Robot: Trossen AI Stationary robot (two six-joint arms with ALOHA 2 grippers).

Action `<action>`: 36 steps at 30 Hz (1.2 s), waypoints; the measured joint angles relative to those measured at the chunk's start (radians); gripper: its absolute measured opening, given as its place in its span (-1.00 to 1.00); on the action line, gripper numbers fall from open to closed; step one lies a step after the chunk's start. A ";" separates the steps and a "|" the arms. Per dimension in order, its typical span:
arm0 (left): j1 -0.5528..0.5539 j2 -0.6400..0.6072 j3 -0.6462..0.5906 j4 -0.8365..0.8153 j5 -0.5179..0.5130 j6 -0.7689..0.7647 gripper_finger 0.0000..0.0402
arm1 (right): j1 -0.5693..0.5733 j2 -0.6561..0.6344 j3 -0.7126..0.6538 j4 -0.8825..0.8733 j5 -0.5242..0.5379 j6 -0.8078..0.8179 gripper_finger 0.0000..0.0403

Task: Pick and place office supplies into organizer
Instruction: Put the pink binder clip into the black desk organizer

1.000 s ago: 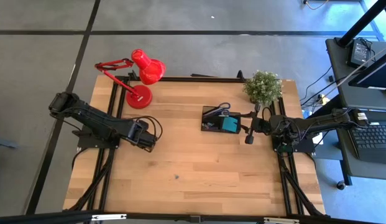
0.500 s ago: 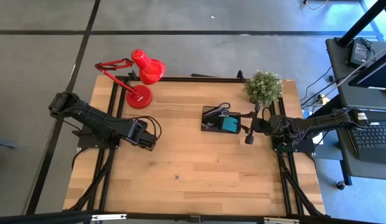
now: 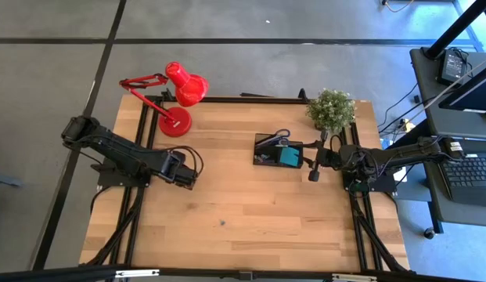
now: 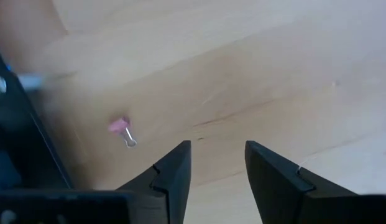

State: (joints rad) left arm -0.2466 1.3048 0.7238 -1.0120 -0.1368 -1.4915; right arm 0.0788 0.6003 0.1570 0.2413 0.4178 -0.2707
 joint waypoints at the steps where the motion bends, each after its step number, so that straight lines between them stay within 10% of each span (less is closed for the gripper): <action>1: 0.000 0.000 0.000 0.000 0.001 -0.036 -0.28 | 0.000 0.000 0.000 0.000 0.000 0.000 -0.20; 11: 0.000 0.000 0.001 -0.158 0.115 -0.478 -0.28 | 0.000 0.000 0.000 0.000 0.000 0.000 -0.20; 36: 0.006 0.008 -0.024 -0.191 0.086 -0.562 -0.28 | 0.000 0.000 0.000 0.001 0.000 0.000 -0.20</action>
State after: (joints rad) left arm -0.2408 1.3128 0.7002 -1.2030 -0.0505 -2.0537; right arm 0.0788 0.5999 0.1570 0.2420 0.4178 -0.2703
